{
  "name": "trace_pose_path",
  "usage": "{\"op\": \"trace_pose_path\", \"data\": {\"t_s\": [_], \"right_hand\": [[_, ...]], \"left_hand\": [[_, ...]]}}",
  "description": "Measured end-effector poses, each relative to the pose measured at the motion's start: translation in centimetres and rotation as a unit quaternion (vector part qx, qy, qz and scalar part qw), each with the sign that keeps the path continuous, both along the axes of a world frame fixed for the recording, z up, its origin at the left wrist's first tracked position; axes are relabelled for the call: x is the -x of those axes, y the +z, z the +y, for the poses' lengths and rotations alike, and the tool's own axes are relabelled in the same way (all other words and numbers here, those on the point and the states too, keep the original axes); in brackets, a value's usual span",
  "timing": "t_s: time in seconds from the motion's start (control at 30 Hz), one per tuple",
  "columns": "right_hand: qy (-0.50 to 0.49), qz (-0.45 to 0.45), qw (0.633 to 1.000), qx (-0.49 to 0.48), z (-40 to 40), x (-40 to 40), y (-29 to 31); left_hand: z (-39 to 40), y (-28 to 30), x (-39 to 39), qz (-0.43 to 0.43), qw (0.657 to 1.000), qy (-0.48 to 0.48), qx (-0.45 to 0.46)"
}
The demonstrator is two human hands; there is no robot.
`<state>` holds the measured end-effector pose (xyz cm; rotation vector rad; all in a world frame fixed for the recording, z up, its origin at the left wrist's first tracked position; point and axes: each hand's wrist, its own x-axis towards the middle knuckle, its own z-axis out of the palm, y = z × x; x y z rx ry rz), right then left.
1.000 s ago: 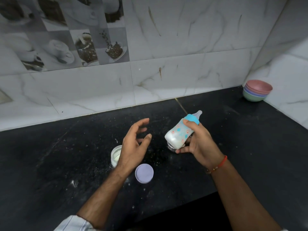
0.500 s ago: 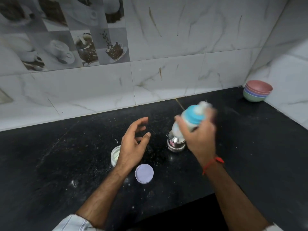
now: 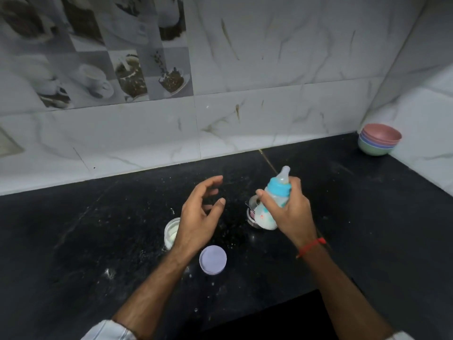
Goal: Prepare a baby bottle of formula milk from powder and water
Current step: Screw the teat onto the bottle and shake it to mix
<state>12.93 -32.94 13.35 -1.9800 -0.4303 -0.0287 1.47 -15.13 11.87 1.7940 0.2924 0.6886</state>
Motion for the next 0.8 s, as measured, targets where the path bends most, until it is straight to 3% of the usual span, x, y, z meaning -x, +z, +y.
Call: {"op": "trace_pose_path", "data": {"t_s": [0.07,0.2,0.37,0.43,0.5,0.67,0.73,0.8], "right_hand": [[-0.019,0.054,0.991,-0.123,-0.2,0.1,0.1],[0.032,0.189,0.93,-0.314,-0.2,-0.1,0.7],[0.081,0.332,0.857,-0.386,-0.6,-0.4,1.5],[0.104,0.338,0.853,-0.383,-1.0,-0.5,2.3],[0.118,0.291,0.873,-0.372,-1.1,-0.1,4.0],[0.084,-0.042,0.931,-0.352,-1.2,1.1,7.1],[0.069,-0.083,0.975,-0.192,-0.8,0.3,5.5],[0.105,-0.012,0.994,-0.006,-0.6,0.2,3.6]], "left_hand": [[0.3,-0.2,0.0,0.003,1.0,0.006,0.008],[0.2,-0.3,0.1,0.007,1.0,-0.001,0.019],[-0.1,-0.1,0.0,0.003,1.0,-0.003,0.023],[0.0,0.0,0.0,0.005,1.0,-0.004,0.024],[0.2,0.1,0.0,0.007,1.0,-0.002,0.018],[0.4,0.0,0.1,0.005,1.0,0.004,0.02],[0.2,0.0,0.0,0.006,1.0,0.005,0.016],[0.1,0.1,0.1,0.008,1.0,0.0,0.011]]}}
